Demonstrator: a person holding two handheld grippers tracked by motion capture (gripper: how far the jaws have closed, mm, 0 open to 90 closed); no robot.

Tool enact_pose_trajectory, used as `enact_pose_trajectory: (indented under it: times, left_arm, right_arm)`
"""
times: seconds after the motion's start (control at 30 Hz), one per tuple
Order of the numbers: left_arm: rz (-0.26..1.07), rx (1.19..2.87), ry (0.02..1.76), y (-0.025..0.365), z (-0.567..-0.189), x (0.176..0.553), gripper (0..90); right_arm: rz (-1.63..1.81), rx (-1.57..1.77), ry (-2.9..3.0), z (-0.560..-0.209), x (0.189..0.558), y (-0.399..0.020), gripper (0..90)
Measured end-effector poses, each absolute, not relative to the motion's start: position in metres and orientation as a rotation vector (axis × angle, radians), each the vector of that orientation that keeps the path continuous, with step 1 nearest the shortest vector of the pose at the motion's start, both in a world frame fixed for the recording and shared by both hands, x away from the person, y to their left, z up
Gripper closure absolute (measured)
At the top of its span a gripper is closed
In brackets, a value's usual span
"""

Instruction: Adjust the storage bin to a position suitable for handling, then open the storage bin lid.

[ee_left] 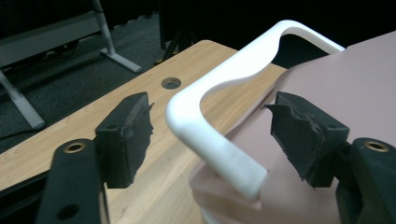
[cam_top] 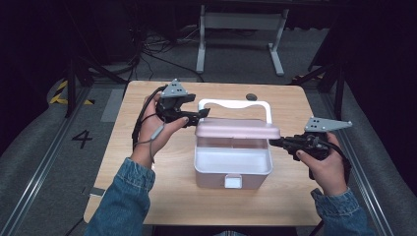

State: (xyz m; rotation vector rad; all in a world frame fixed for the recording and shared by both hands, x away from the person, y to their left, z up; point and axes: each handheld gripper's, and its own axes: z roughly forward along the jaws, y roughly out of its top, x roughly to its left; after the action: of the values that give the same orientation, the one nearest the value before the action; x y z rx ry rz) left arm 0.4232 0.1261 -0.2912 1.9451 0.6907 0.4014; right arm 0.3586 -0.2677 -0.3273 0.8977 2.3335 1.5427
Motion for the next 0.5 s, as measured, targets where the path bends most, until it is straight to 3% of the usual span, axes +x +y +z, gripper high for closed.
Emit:
enact_pose_trajectory:
  times: [0.5]
  left_arm:
    - [0.46, 2.031, 0.609, 0.17, -0.293, 0.374, 24.9]
  right_arm:
    - [1.512, 0.931, 2.322, -0.328, 0.354, -0.27, 90.0]
